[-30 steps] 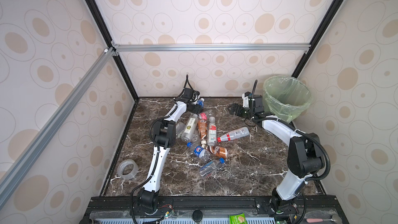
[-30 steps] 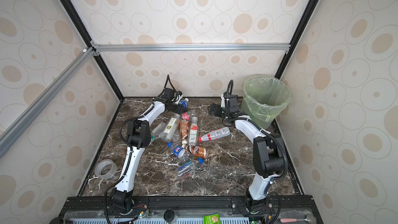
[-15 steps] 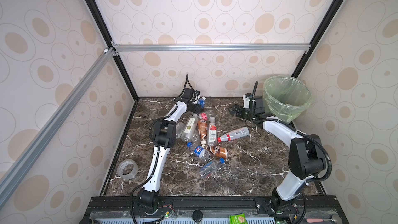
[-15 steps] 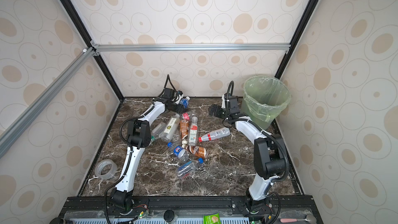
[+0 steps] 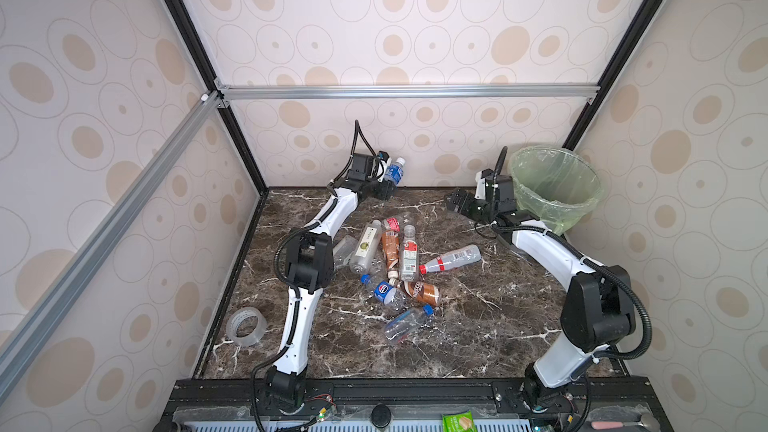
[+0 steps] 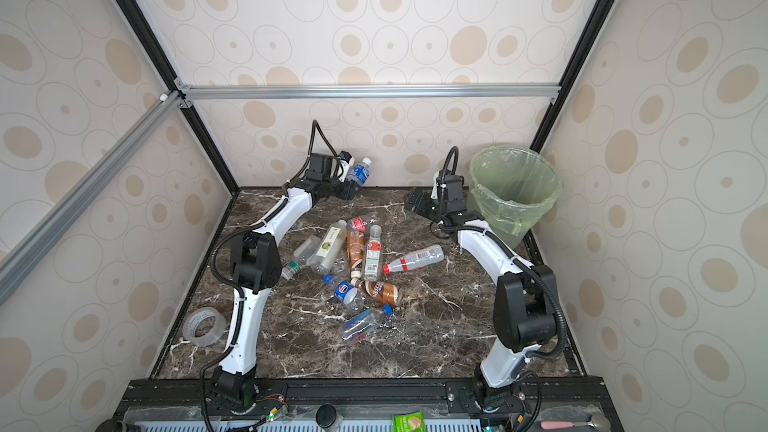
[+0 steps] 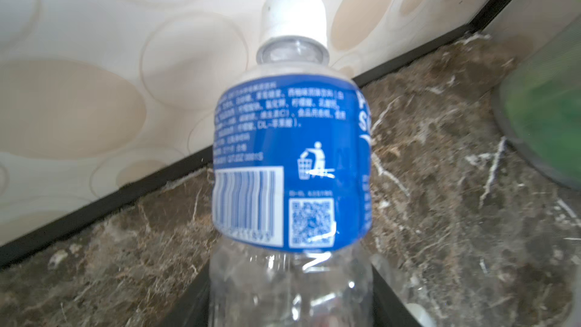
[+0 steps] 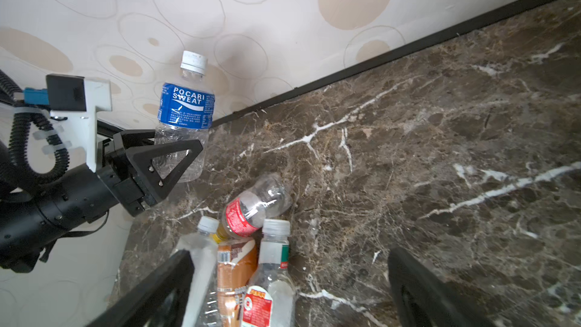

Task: Throw the plastic bottles in the bin
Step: 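Lift the bottle with the left gripper toward the right gripper, which grasps its cap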

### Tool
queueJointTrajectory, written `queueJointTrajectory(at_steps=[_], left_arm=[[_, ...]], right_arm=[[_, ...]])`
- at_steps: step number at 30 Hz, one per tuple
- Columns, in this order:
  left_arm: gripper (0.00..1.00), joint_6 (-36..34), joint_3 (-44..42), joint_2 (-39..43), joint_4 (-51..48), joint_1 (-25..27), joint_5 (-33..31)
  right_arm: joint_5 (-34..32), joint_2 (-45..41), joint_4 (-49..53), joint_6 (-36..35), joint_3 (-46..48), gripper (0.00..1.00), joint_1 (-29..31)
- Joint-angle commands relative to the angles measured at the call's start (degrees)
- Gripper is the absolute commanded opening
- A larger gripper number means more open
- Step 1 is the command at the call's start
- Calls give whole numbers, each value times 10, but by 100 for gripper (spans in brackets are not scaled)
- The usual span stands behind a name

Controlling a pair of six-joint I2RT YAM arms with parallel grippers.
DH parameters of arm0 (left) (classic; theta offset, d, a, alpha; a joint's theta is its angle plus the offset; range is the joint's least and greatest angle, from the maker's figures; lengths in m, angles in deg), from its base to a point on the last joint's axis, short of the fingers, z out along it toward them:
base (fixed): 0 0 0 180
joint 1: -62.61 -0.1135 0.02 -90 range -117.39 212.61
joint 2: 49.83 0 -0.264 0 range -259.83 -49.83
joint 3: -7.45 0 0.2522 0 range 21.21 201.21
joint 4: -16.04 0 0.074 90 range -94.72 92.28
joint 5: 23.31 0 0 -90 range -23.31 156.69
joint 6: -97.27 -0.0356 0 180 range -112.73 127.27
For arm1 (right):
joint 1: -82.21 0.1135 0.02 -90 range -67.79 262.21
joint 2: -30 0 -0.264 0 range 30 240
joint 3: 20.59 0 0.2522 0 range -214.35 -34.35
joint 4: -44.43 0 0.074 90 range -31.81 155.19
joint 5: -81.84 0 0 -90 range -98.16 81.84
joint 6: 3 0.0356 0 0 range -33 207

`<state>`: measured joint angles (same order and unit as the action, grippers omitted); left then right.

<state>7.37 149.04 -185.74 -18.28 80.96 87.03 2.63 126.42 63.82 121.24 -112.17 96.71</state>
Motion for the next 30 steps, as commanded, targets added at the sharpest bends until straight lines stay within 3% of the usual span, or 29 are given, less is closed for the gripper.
queueJointTrajectory(at_steps=[1, 11, 22, 30], left_arm=[[52, 13, -25, 47, 42, 32, 24], [51, 94, -200, 174, 194, 108, 76], [52, 124, -230, 199, 225, 154, 102], [53, 153, -275, 223, 270, 162, 117]], right_arm=[[19, -10, -6, 47, -33, 99, -1], [17, -23, -8, 79, -75, 100, 0], [26, -49, -35, 91, -34, 100, -1], [53, -45, -70, 121, -15, 84, 0]])
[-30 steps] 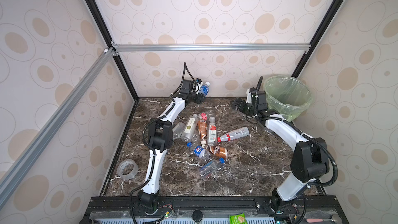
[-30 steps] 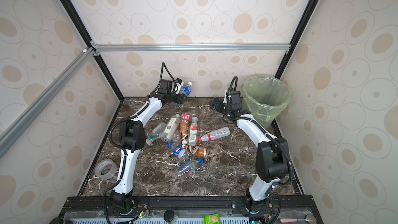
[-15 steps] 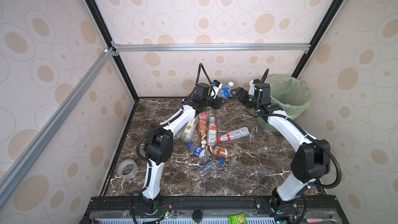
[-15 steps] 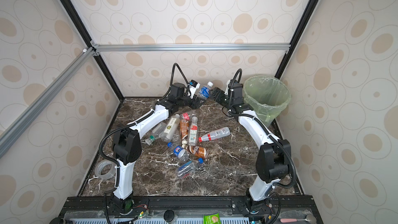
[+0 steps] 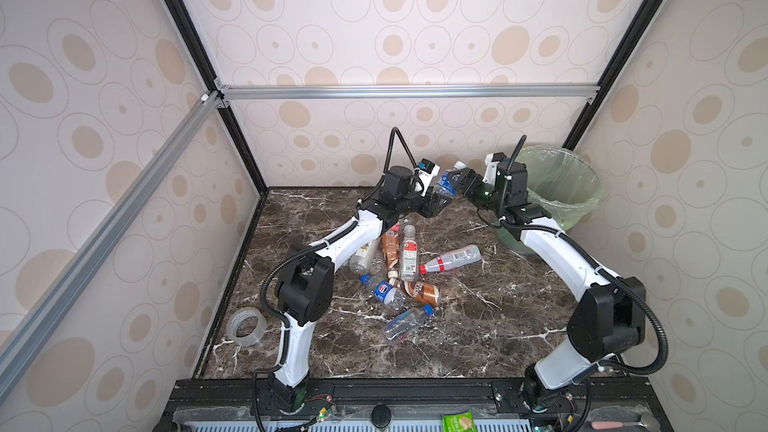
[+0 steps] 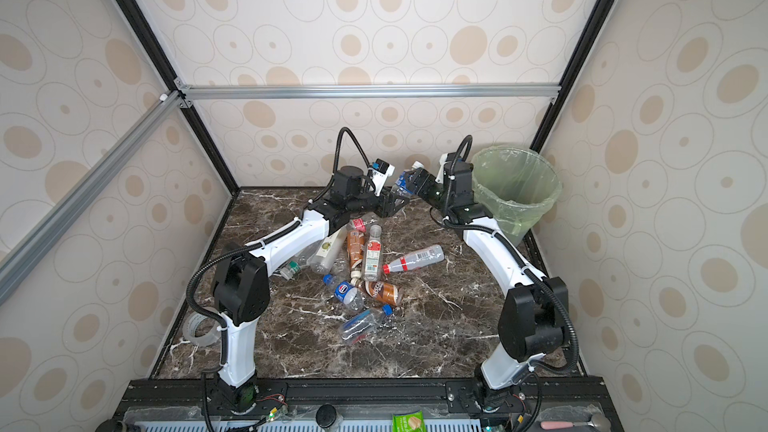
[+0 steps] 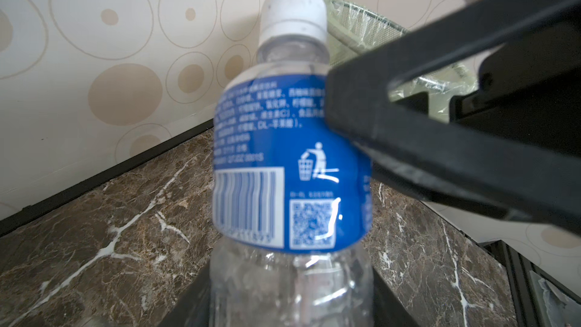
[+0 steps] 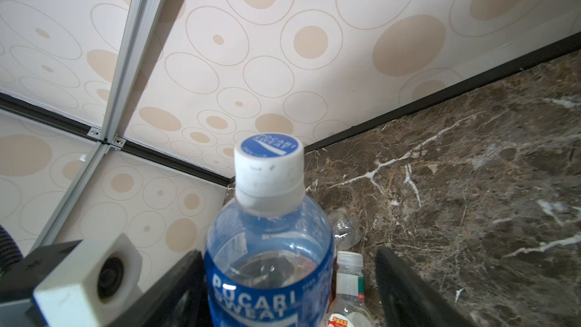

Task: Throw the plastic bottles in the bin
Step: 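Lift the bottle with the left gripper toward the right gripper, which grasps its cap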

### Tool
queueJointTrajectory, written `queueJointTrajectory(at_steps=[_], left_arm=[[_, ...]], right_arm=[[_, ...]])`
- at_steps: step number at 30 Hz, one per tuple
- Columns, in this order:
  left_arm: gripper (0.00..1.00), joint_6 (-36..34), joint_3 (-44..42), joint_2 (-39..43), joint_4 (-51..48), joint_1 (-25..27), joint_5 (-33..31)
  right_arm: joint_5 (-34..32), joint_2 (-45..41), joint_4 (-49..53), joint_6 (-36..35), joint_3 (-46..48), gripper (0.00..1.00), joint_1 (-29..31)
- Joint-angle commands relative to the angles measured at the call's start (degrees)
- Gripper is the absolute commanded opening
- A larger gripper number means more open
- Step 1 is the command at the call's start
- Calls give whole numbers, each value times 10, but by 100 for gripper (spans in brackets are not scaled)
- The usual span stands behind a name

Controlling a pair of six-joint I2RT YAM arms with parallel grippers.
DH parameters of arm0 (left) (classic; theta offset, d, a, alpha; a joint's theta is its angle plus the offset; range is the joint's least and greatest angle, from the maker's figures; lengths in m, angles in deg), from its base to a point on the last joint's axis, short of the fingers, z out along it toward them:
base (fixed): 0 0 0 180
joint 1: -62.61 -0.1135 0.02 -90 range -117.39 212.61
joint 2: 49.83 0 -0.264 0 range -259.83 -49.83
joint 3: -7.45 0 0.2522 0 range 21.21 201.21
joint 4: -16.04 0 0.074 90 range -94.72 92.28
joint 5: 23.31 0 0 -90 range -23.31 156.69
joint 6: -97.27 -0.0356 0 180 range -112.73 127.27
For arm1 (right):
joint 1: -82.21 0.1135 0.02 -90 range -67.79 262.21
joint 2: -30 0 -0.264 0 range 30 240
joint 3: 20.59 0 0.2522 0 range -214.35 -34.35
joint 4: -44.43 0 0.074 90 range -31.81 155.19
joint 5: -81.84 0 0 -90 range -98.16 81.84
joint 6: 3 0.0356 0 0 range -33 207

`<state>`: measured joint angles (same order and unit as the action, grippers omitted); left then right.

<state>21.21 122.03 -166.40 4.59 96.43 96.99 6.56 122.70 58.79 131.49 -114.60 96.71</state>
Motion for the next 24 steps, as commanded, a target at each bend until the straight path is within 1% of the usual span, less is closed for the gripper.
queueJointTrajectory(at_steps=[1, 11, 13, 15, 17, 20, 23, 24], left_arm=[[53, 18, -10, 32, 47, 9, 18], [55, 33, -11, 34, 57, 24, 25], [56, 34, -9, 35, 56, 26, 25], [58, 32, -7, 35, 52, 28, 22], [62, 31, -8, 37, 47, 28, 20], [71, 31, -12, 41, 44, 30, 17], [82, 30, -12, 43, 37, 30, 10], [87, 29, -14, 45, 35, 31, 9]], right_arm=[[16, -7, -21, 20, 8, 84, 1], [43, 4, -37, 36, 6, 79, 1], [43, 1, -36, 34, 6, 75, 1], [32, -6, -39, 32, 13, 70, 0], [26, -14, -40, 27, 17, 63, 1], [26, -19, -24, 14, 8, 53, 1], [14, -27, -13, 0, 8, 51, 1], [9, -29, -8, -8, 6, 51, 1]])
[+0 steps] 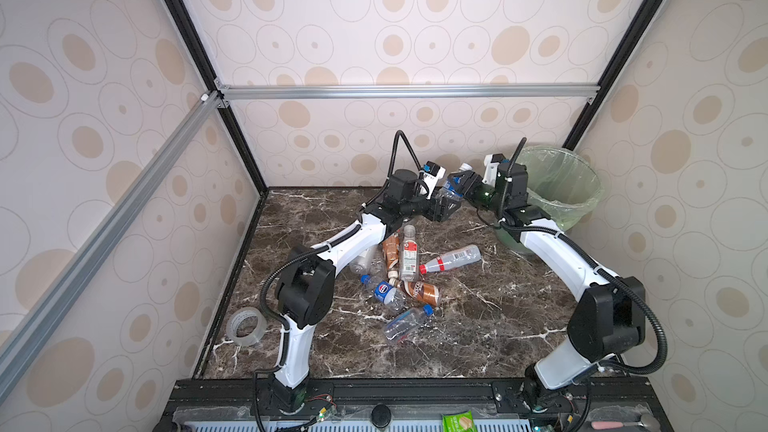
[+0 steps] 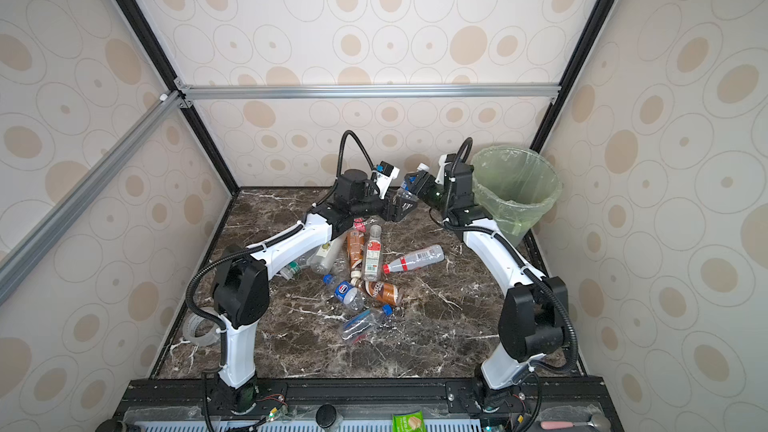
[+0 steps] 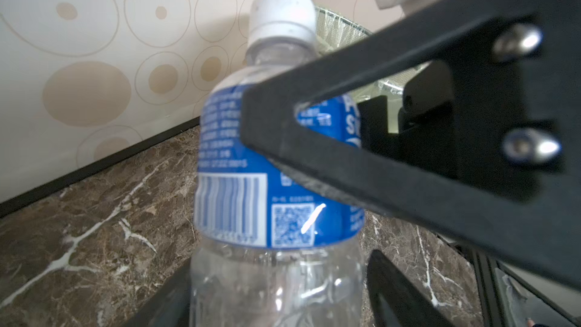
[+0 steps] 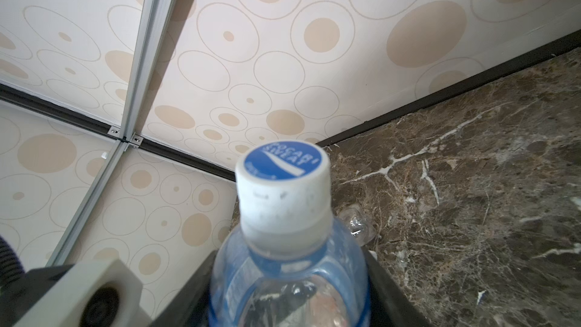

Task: Throw the plastic bottles in the bin
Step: 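Lift the bottle with the left gripper toward the right gripper, which grasps its cap, then carry the bottle over the bin with the right gripper while the left gripper releases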

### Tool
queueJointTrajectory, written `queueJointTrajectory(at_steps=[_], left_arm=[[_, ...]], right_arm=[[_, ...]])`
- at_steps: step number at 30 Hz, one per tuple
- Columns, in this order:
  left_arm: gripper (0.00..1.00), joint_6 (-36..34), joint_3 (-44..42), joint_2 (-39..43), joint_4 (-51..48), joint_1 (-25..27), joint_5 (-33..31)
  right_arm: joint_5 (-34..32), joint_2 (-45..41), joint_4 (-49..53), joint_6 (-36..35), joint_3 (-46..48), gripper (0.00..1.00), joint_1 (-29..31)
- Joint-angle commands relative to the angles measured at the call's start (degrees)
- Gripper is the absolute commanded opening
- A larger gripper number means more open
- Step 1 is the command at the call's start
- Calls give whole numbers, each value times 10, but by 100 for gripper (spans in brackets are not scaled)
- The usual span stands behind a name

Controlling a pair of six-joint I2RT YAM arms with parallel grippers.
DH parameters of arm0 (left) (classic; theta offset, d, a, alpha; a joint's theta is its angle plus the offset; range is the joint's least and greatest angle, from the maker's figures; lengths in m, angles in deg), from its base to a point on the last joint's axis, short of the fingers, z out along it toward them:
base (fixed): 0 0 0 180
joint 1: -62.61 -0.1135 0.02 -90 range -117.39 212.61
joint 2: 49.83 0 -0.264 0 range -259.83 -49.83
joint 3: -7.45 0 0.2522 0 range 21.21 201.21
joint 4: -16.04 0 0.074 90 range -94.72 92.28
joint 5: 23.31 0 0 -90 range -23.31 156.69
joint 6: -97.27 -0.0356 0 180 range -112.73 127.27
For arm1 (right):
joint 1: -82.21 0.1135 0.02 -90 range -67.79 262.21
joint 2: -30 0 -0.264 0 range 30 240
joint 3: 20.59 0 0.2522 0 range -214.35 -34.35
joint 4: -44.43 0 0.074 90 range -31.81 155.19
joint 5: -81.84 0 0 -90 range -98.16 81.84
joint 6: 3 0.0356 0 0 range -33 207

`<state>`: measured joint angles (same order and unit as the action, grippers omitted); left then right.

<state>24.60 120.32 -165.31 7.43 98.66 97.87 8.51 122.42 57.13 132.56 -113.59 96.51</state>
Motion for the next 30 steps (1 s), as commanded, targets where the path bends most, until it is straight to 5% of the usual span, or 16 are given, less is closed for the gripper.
queueJointTrajectory(at_steps=[1, 2, 18, 25, 30], left_arm=[[93, -4, 2, 36, 4, 9, -3], [99, -5, 2, 39, 1, 9, -6], [99, -33, -103, 154, 7, 9, -39], [99, -37, -121, 177, 23, 9, -67], [99, -41, -125, 172, 17, 9, -71]], right_arm=[[-16, -26, 16, -29, -8, 51, 3], [-24, -26, 27, -40, -15, 51, 3], [-215, -56, 200, -282, -223, 50, -15], [-398, -137, 92, -415, -164, 54, -16], [-487, -95, 77, -470, -167, 57, -28]])
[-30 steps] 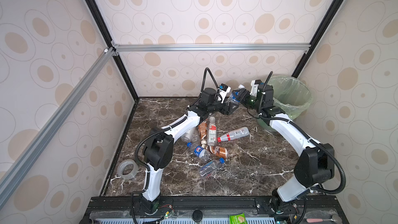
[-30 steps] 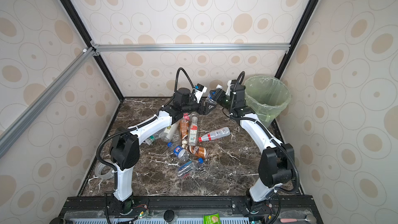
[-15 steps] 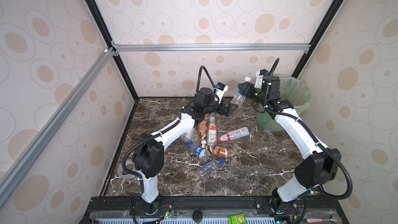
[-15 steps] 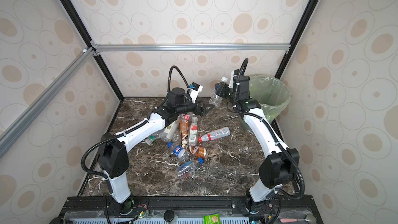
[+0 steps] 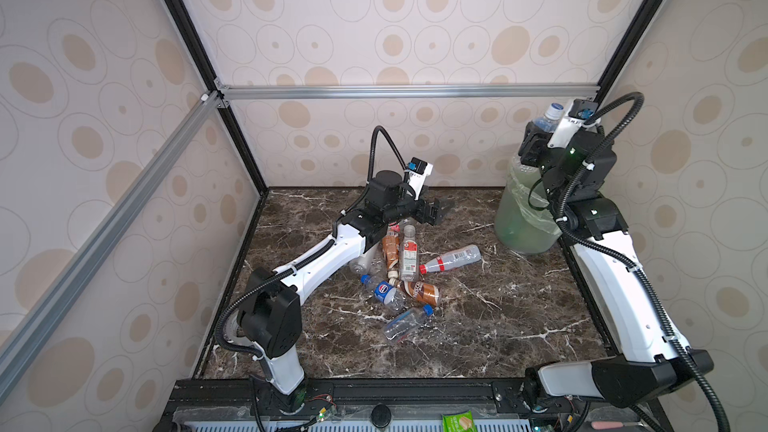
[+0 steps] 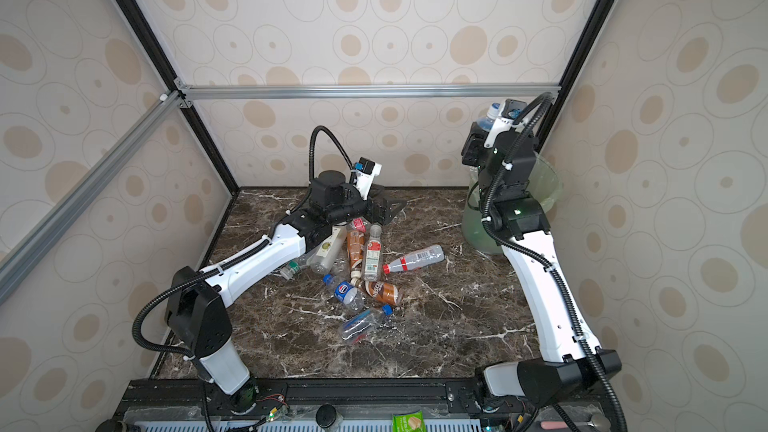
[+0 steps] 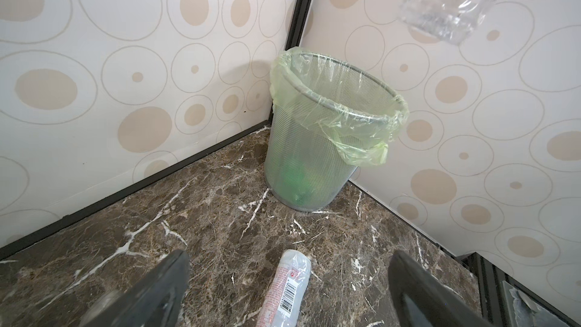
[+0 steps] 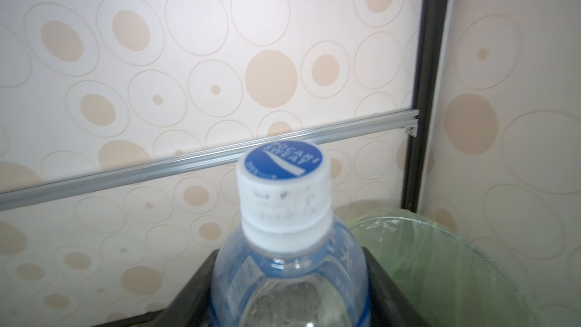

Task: Throw the plastic bottles in the bin
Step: 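Carry the bottle over the bin with the right gripper while the left gripper releases, then open the right gripper over the bin to drop the blue-labelled bottle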

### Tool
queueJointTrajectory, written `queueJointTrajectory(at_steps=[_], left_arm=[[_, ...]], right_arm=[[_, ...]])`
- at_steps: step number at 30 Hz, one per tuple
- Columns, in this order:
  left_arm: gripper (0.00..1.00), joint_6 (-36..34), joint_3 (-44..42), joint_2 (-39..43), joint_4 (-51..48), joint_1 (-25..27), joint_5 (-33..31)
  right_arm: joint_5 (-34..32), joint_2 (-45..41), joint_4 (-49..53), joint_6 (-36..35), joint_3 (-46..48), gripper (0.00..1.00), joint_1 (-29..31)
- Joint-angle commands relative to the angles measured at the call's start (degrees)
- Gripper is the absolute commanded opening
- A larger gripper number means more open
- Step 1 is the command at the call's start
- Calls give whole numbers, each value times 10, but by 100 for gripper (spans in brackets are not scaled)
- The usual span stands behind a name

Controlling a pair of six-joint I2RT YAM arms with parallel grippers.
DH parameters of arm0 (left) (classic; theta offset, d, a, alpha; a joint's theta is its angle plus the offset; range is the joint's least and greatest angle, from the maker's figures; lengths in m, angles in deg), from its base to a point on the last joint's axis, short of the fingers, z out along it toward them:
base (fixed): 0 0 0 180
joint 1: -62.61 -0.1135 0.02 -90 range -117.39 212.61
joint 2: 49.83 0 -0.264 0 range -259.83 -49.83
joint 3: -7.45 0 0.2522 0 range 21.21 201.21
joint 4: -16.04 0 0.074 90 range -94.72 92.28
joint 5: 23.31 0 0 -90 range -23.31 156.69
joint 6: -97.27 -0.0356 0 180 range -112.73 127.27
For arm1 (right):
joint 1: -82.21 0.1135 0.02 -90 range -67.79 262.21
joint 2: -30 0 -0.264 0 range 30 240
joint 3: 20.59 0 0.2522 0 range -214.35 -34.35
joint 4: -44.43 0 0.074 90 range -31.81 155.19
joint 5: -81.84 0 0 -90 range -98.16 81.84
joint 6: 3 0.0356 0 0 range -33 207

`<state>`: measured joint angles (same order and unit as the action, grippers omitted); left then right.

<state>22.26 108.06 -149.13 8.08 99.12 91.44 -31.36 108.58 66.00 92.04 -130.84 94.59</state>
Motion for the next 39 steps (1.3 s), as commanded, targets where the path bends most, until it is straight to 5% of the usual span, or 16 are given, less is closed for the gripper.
queueJointTrajectory(at_steps=[1, 5, 7, 12, 22, 29, 39], left_arm=[[99, -17, -2, 8, 8, 4, -6], [99, -17, 2, 0, -8, 4, -5], [99, -20, 2, -4, -21, 5, -11], [99, -29, 2, -7, -55, 4, -30], [99, -21, -14, 3, -64, 0, -68], [99, 1, 43, -20, -203, -49, -208], [99, 13, -28, 43, -189, -71, -200]], right_arm=[[-99, 64, 1, -66, -3, 57, -14], [-147, 138, 80, -58, -51, 70, -28], [-158, 135, 80, -57, -39, 85, -27], [-170, 111, 36, -91, -2, 100, -27], [-151, 97, 41, -96, 19, 100, -29], [-63, 69, 94, -59, 36, 100, -29], [30, 230, 340, -78, -159, 99, -42]])
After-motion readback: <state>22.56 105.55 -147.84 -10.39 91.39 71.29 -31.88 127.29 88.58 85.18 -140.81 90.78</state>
